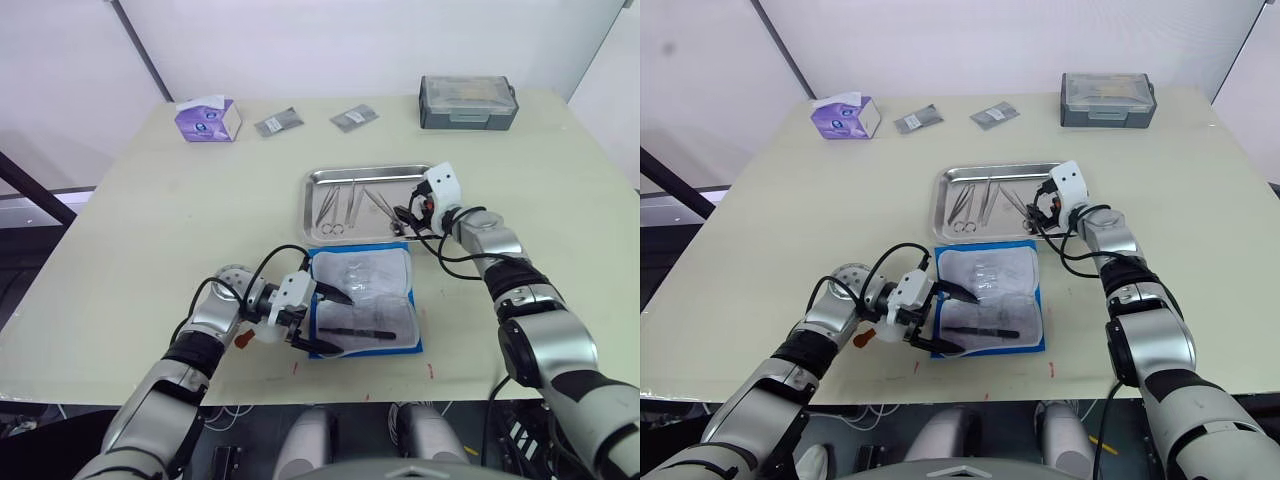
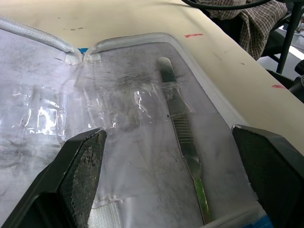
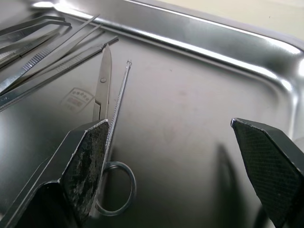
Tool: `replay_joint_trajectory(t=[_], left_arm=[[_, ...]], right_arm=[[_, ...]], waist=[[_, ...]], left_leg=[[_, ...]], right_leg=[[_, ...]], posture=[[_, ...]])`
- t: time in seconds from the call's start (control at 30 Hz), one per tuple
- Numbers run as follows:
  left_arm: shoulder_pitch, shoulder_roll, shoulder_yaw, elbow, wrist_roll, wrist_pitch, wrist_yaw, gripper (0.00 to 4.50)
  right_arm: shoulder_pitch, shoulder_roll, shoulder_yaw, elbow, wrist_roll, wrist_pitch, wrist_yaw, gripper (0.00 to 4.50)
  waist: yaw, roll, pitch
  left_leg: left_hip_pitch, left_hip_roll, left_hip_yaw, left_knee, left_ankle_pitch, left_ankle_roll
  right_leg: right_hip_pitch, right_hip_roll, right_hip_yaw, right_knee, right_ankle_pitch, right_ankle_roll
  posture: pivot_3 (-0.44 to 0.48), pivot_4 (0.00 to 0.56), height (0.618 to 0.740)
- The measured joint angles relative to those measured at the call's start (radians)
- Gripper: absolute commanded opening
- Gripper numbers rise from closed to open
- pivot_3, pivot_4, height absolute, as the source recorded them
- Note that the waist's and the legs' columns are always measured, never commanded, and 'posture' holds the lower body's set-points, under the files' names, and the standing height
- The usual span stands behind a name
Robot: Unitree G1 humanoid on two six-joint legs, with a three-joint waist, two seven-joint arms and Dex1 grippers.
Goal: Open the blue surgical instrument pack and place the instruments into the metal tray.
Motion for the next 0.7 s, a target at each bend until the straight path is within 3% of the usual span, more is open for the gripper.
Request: replay_joint_trajectory(t=[0.1,0.23,0.7], left_arm=[[0.000,0.000,0.001,0.000,0.000,0.000,0.000,4.50],[0.001,-0.003,0.001,-0.001,0.001,0.000,0.000,4.50],[0.006,0.001,0.002,-0.007,0.001,0.000,0.000,4.50]], right_arm=[[0.003,-0.013,0.000,-0.046,0.007,-0.004,0.057,4.34],[0.071,-0.038,0.004,-0.237,0.042,-0.013,0.167,4.34],[0.499,-0.180,0.041,-1.014,0.269,0.192,0.442,4.34]], waist=[[0.000,0.000,0.000],[0.001,0.000,0.000],[0.003,-0.001,0.001]], left_leg=[[0.000,0.000,0.000,0.000,0.000,0.000],[0.000,0.000,-0.001,0.000,0.000,0.000],[0.000,0.000,-0.001,0.000,0.000,0.000]], right_leg=[[0.000,0.000,0.000,0.000,0.000,0.000],[0.000,0.000,0.000,0.000,0.000,0.000],[0.000,0.001,0.000,-0.001,0.000,0.000]], posture=[[0.000,0.150,0.734],[0.000,0.150,0.734],[0.000,0.150,0.734]])
